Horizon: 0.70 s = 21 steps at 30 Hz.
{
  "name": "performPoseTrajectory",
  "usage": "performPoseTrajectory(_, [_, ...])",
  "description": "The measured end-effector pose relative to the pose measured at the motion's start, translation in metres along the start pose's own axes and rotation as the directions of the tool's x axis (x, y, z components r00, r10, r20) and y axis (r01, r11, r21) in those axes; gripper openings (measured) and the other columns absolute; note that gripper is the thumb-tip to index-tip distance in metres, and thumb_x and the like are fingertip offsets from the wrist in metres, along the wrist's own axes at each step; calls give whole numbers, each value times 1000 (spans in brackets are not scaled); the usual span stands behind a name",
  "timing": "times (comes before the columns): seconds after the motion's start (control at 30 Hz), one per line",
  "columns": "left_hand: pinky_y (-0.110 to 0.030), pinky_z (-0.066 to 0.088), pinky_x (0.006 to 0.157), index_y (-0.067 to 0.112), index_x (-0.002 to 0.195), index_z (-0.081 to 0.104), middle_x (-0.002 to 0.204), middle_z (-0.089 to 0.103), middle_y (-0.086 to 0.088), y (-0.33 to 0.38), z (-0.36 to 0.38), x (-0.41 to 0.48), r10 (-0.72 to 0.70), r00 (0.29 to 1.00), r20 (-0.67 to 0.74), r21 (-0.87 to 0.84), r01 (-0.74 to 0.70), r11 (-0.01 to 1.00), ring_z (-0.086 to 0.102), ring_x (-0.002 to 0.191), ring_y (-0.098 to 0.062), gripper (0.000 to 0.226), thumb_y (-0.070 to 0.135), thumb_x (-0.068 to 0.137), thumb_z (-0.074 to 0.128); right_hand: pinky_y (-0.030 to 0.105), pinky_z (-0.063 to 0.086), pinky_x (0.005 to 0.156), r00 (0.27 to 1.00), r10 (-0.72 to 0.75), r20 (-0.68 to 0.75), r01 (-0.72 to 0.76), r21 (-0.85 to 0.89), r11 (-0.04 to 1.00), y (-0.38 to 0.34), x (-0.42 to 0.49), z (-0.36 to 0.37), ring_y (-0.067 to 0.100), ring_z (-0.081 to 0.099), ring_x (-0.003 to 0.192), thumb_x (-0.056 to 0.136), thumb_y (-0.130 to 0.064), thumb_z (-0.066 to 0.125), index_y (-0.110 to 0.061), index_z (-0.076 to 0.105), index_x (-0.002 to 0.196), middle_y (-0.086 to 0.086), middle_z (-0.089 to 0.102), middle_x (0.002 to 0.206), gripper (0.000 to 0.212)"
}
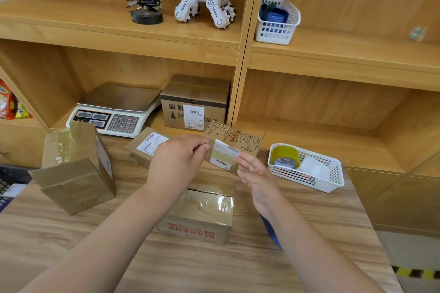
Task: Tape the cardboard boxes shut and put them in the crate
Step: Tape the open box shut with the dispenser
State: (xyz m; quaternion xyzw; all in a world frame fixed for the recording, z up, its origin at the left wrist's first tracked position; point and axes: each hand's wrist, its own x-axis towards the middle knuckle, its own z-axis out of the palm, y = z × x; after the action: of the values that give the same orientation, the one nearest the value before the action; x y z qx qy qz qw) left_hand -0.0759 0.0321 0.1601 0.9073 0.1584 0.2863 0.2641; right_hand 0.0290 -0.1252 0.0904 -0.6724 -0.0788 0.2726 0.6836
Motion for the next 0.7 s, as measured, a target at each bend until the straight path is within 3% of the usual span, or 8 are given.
performPoseTrajectory(0.33, [-2, 32, 64, 21, 92, 74, 87, 70, 9, -16, -5, 2, -51, 998, 28, -32, 52, 998, 57, 75, -6, 12, 18, 89, 63, 13, 42, 69, 995, -6, -104, 13, 72, 997, 2, 2, 15, 5, 60, 88, 85, -3, 65, -15, 62, 88, 0, 69, 99, 13])
performPoseTrajectory(0.5, [-8, 37, 65, 23, 88, 73, 80, 67, 13, -22, -5, 1, -108, 993, 55, -76, 112, 991, 58, 77, -8, 12, 19, 89, 62, 12, 42, 65, 993, -15, -117, 26, 94, 995, 4, 1, 18, 0, 55, 63, 85, -4, 66, -16, 57, 74, -1, 65, 80, 18])
performPoseTrajectory(0.6, [-8, 37, 65, 25, 89, 73, 76, 63, 16, -26, -6, 0, -153, 984, 86, -95, 161, 982, 55, 77, -3, 12, 21, 89, 61, 18, 42, 70, 993, -11, -114, 26, 133, 991, 6, 0, 20, 12, 46, 71, 84, -7, 67, -17, 58, 73, 8, 57, 81, 17])
performPoseTrajectory(0.7, [-4, 35, 67, 28, 88, 72, 77, 62, 21, -31, -6, 0, -228, 965, 128, -149, 246, 958, 56, 78, 1, 10, 22, 87, 64, 21, 42, 70, 990, -13, -137, 33, 141, 989, 10, 0, 22, 12, 49, 72, 85, -8, 66, -16, 60, 72, 2, 64, 74, 17])
